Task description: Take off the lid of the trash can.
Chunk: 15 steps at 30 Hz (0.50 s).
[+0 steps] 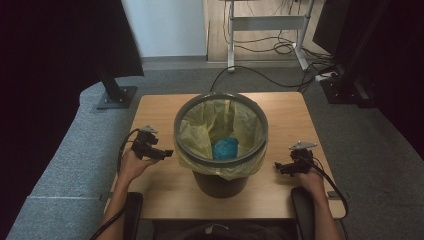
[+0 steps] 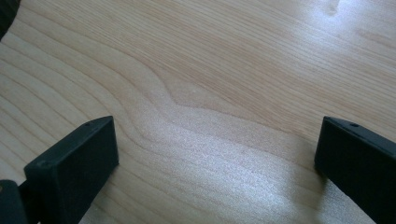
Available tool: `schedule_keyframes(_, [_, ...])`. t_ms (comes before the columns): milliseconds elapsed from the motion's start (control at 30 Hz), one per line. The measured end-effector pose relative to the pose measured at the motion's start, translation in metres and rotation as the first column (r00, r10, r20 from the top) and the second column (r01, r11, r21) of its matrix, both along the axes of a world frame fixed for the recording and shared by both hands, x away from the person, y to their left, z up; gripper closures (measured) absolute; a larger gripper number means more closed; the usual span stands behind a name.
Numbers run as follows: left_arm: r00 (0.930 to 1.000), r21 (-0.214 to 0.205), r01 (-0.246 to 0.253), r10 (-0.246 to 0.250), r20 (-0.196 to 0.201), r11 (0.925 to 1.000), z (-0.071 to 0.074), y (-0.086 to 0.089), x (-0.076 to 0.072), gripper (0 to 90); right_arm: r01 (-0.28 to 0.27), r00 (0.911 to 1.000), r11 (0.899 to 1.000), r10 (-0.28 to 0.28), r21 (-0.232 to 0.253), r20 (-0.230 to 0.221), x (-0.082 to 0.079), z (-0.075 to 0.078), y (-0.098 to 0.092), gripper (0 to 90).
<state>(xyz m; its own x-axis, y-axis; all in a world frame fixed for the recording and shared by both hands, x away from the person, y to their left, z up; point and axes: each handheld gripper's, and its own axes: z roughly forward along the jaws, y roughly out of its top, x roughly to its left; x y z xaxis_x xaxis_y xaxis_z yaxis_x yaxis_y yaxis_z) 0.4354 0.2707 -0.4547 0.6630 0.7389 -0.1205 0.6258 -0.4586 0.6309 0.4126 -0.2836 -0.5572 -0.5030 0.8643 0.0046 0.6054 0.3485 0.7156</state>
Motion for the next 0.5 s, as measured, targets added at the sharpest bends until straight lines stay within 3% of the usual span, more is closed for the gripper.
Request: schedule_keyframes(500, [0.9997, 0.002, 0.015, -0.015, 0.017, 0.9999, 0.044, -0.005, 0.003, 9.6, -0.002, 1.0, 1.0, 0.002, -0.001, 0.0, 0.0, 0.0, 0.0, 0.0])
